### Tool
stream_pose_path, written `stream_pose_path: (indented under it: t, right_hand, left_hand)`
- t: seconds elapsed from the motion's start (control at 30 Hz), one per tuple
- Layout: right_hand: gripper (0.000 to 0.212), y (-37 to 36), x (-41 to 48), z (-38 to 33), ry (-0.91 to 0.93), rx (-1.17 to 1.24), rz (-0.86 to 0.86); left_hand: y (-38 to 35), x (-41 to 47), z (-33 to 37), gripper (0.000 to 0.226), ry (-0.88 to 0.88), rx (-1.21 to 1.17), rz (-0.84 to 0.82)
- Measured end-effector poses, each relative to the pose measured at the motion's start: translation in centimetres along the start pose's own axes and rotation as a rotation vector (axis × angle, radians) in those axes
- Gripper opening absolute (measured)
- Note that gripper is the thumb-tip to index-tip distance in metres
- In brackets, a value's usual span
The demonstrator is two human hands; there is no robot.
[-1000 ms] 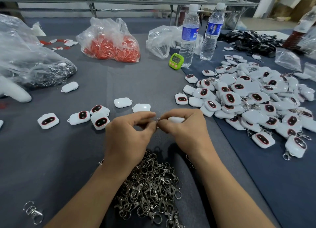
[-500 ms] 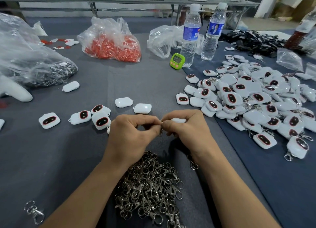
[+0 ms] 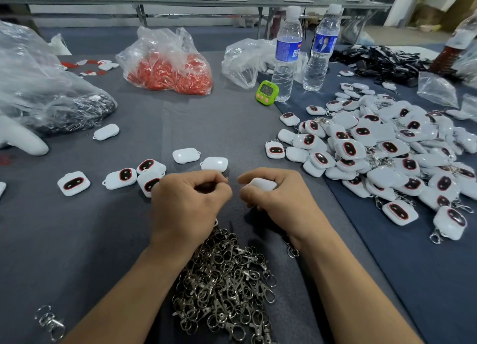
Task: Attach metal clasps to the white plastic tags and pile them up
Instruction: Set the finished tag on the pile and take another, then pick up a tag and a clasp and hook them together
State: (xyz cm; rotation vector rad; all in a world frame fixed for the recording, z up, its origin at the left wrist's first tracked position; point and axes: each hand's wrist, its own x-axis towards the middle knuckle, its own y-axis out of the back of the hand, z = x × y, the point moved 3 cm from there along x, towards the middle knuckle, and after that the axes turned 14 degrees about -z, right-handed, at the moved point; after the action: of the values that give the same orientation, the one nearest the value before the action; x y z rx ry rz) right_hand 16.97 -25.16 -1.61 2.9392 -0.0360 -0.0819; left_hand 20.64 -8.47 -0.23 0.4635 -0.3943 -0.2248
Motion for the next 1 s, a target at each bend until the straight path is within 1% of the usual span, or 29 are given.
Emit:
stream_pose_path:
  t: [0.03, 0.07, 0.1, 0.17, 0.23, 0.33, 0.43, 0.53, 0.63, 0.77, 0.83, 0.93, 1.0]
  right_hand:
    - [0.020, 0.0, 0.1, 0.1, -0.014, 0.010, 0.035]
    - [0.020, 0.1, 0.1, 0.2, -0.022, 0.038, 0.063]
    - [0.019, 0.1, 0.2, 0.3, -0.028, 0.085, 0.080]
    - [0.018, 0.0, 0.2, 0.3, -0.042, 0.174, 0.077]
    - [0.018, 0.0, 0.3, 0.2, -0.047, 0.167, 0.052]
    - [0.023, 0.2, 0.3, 0.2, -0.050, 0.040, 0.048]
    - [0.030, 0.4, 0.5, 0.2, -0.035, -0.159, 0.052]
    - [0.029, 0.3, 0.5, 0.2, -0.009, -0.249, 0.047]
    - [0.028, 0.3, 0.5, -0.1, -0.004, -0.338, 0.048]
    - [0.029, 0.3, 0.3, -0.5, -0.015, -0.389, 0.026]
    - [0.029, 0.4, 0.3, -0.6, -0.029, -0.399, 0.019]
    - [0.031, 0.3, 0.3, -0.6, -0.071, -0.362, 0.003]
    - [0.029, 0.2, 0.2, -0.7, -0.080, -0.317, -0.015]
  left_hand:
    - [0.5, 0.0, 0.1, 0.007, -0.013, 0.093, 0.063]
    - [0.7, 0.0, 0.2, 0.007, -0.046, 0.215, 0.093]
    - [0.7, 0.0, 0.3, 0.007, -0.090, 0.349, 0.087]
    - [-0.1, -0.2, 0.5, 0.007, -0.166, 0.571, 0.019]
    - [-1.2, -0.5, 0.4, 0.010, -0.178, 0.665, -0.072]
    - [-2.0, -0.5, 0.0, 0.013, -0.145, 0.678, -0.173]
    - [-1.9, -0.3, -0.1, 0.004, -0.146, 0.547, -0.248]
    - [-1.8, -0.2, -0.2, 0.003, -0.153, 0.473, -0.288]
    - [-1.8, -0.2, -0.1, 0.005, -0.186, 0.478, -0.289]
    - [-1.9, -0.3, -0.2, 0.010, -0.220, 0.547, -0.286]
    - [-1.9, -0.4, -0.3, 0.006, -0.234, 0.596, -0.267]
    - [-2.0, -0.5, 0.0, 0.007, -0.243, 0.662, -0.215]
    - [-1.9, -0.5, 0.2, 0.012, -0.230, 0.697, -0.199]
